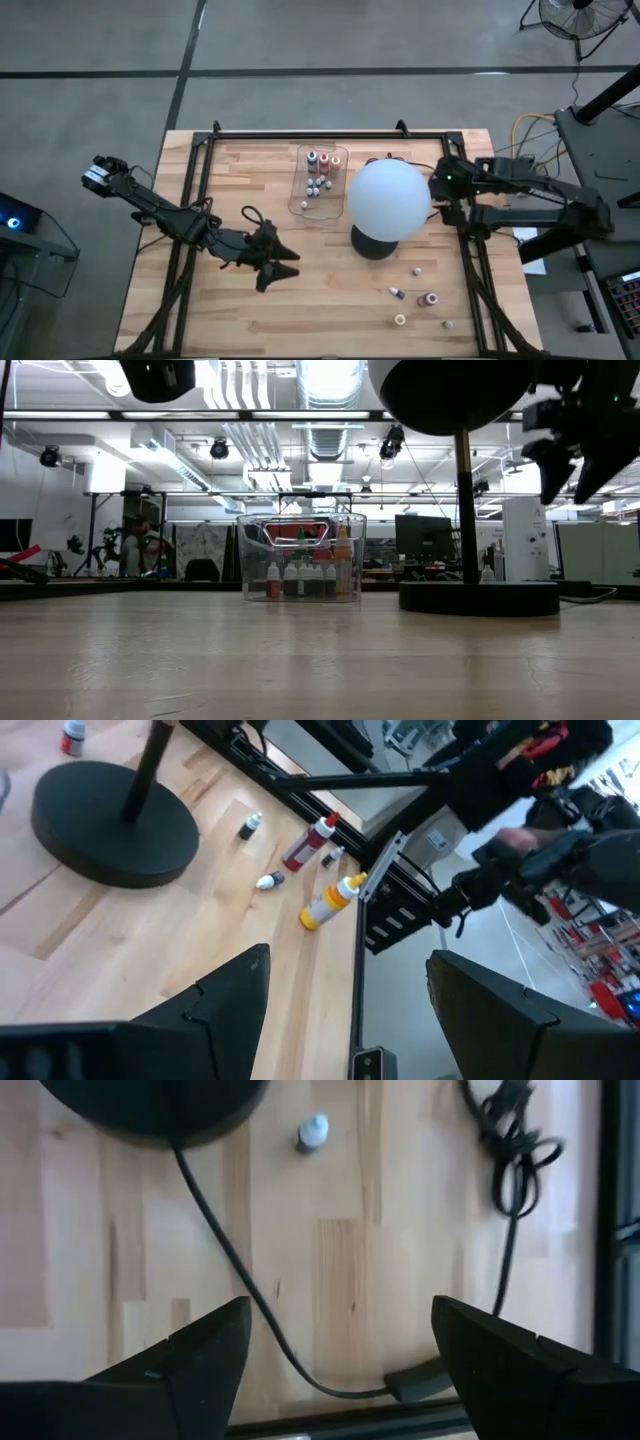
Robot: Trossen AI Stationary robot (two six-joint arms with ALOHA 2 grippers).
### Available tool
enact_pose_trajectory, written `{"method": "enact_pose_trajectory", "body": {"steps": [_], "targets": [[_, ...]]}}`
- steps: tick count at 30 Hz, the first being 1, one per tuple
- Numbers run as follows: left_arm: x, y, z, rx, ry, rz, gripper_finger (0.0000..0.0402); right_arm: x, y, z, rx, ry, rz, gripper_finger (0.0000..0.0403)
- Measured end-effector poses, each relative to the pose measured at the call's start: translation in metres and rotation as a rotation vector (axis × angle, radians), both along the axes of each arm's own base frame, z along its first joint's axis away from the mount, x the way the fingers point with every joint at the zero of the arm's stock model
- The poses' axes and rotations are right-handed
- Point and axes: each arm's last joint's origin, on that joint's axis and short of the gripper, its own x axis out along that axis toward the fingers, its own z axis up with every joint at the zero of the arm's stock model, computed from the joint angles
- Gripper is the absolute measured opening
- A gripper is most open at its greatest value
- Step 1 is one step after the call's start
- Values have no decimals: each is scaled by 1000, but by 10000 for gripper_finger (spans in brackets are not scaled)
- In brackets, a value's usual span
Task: Pick & Place food coloring
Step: Put the small red food coloring bottle into the transparent bin
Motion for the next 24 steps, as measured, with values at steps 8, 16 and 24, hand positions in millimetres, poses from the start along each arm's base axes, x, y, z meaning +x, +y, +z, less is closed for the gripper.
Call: {"method": "enact_pose_trajectory", "body": {"steps": [8,16,24], "targets": [[0,1,0,-32,3,41,241,-5,-16,-22,43,14,-42,287],[0,1,0,-29,1,48,241,-7,-40,-22,87,-84,-243,285],[0,2,0,-7,-2,41,241,0,-57,-21,83,33,-504,286]]}}
